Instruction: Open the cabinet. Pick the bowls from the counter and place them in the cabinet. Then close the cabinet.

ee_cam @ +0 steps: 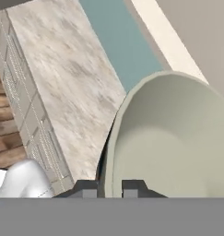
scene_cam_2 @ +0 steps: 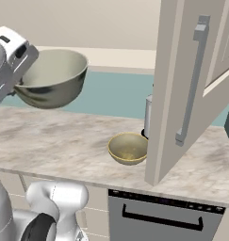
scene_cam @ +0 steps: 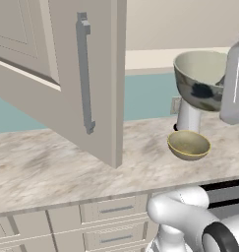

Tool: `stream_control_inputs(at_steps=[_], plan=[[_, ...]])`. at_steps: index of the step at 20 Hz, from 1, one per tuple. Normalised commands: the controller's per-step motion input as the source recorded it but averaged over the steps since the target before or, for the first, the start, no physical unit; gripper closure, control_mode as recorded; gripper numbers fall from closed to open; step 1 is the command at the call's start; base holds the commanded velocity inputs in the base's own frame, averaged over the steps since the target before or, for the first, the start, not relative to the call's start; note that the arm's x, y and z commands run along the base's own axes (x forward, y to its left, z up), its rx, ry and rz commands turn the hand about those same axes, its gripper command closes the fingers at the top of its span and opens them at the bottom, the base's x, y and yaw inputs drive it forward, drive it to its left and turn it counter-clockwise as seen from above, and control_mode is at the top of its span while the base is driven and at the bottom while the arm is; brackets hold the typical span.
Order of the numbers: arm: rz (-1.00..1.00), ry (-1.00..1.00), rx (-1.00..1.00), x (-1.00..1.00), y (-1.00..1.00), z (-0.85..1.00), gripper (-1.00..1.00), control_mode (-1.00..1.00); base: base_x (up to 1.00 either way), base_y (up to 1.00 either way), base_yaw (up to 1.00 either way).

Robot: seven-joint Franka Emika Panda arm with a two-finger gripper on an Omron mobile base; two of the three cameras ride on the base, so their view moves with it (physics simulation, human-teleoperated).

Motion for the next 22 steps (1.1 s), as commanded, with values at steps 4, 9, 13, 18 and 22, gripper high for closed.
stream_control_inputs(at_steps=[4,9,13,18,22], plan=[[0.26,0.00,-0.28,-0.15,-0.30,0.00,1.00,-1.00,0.00,0.00,0.00],[0.20,-0.28,-0.01,0.00,0.02,0.01,1.00,-1.00,0.00,0.00,0.00],[0.08,-0.28,0.02,0.01,0.14,0.04,1.00,-1.00,0.00,0.00,0.00],[0.00,-0.14,0.00,0.17,0.33,-0.01,1.00,-1.00,0.00,0.00,0.00],[0.00,0.06,0.00,0.54,0.11,0.00,1.00,-1.00,0.00,0.00,0.00]])
